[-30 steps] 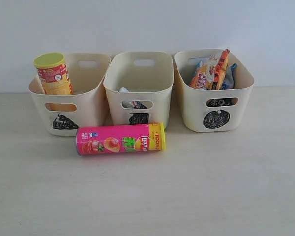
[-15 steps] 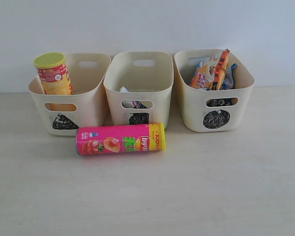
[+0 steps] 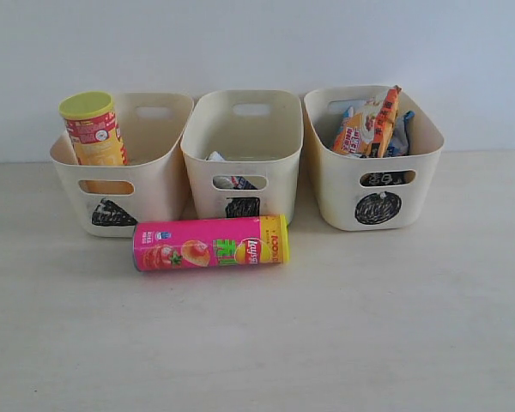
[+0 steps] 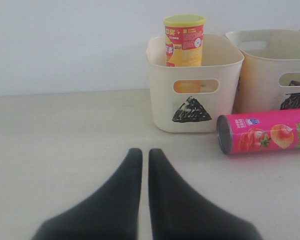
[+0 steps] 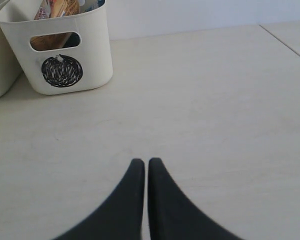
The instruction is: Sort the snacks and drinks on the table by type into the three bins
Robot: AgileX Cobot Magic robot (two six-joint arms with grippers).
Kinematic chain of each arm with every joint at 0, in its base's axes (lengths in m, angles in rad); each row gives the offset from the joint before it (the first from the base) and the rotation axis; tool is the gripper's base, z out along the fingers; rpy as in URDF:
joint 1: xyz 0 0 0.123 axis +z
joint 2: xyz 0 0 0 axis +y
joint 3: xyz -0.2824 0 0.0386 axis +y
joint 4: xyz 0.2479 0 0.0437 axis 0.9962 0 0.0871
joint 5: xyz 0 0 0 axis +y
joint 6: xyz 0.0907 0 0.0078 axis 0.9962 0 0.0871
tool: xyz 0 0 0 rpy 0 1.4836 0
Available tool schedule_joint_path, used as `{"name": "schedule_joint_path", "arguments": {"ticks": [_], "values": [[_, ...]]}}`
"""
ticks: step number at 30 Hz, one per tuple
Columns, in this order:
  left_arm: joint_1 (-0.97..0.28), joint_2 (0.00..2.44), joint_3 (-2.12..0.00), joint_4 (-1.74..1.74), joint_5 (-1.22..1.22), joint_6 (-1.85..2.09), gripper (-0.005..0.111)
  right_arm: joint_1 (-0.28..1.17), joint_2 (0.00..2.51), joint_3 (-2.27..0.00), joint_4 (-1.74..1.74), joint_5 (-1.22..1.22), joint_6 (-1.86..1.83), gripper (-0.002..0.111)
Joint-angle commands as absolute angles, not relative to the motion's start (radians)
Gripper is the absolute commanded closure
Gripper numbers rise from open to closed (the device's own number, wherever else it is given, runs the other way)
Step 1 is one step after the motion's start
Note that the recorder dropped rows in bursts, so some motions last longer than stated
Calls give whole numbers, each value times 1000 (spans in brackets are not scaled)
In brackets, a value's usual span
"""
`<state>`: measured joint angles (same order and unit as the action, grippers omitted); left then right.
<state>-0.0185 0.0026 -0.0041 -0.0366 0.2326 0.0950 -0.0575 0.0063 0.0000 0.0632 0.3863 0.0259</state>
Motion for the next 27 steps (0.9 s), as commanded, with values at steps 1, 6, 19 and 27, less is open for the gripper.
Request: {"name": "schedule_joint_path", "arguments": {"ticks": [1, 6, 19, 27], "values": [[-21, 0, 0, -40, 227, 98, 103, -59, 0, 0, 64, 379, 24, 108], [-21, 0, 0, -187, 133, -30, 103, -59, 0, 0, 64, 379, 24, 108], [-21, 18, -56, -576, -417, -256, 103, -59, 0, 0, 64, 379, 24, 108], [-21, 430, -576, 0, 57, -148, 103, -59, 0, 0, 64, 379, 24, 108]]}}
